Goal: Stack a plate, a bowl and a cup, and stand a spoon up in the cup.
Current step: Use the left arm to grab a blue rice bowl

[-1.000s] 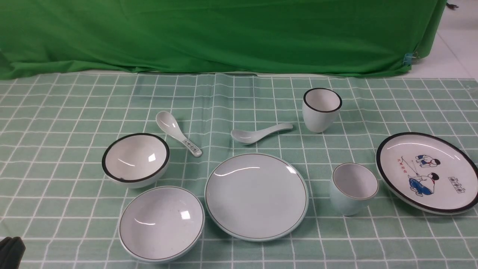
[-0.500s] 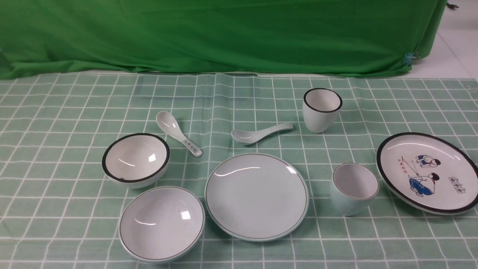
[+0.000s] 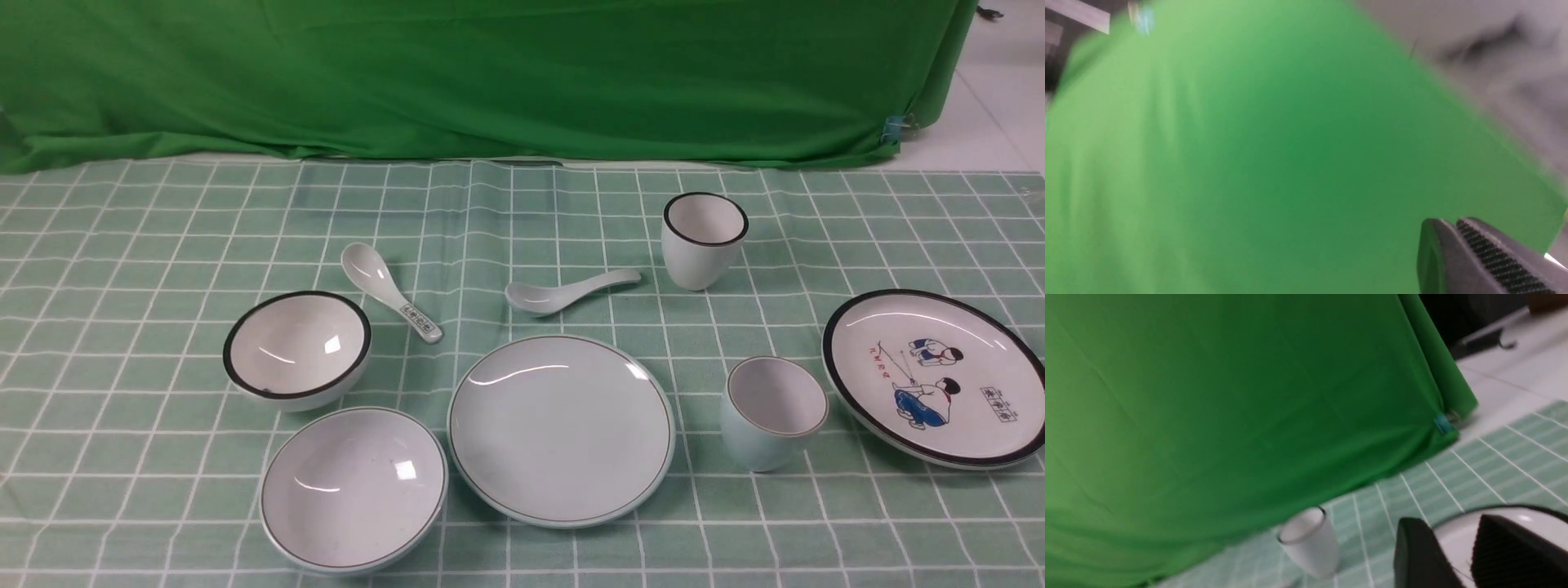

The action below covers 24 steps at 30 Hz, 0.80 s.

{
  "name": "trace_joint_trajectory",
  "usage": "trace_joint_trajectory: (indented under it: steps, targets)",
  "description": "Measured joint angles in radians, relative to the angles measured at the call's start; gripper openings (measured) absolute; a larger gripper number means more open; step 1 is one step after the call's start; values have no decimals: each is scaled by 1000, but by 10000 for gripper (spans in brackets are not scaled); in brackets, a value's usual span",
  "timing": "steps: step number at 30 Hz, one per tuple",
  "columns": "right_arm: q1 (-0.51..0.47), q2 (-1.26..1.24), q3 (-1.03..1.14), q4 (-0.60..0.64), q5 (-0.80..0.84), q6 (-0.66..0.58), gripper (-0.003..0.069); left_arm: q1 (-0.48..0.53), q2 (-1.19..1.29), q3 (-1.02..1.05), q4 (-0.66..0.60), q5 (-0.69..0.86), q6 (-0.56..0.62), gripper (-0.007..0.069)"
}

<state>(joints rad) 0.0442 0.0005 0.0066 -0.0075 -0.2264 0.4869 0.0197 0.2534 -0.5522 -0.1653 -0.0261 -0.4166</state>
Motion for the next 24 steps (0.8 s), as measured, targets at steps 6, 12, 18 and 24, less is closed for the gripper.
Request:
trace_joint_trajectory:
  steps: [6, 12, 18, 24]
  targets:
    - [0, 0, 0, 7, -47, 14, 242, 0, 348, -273, -11, 543, 185, 17]
    - [8, 0, -26, 7, 14, 100, 186, -1, 707, -275, -122, 857, 458, 17]
    - [118, 126, -351, 7, 519, -52, 28, -80, 916, -252, -116, 833, 521, 5]
    - [302, 524, -749, -1, 1038, -295, 20, -290, 1085, -280, 129, 785, 327, 1]
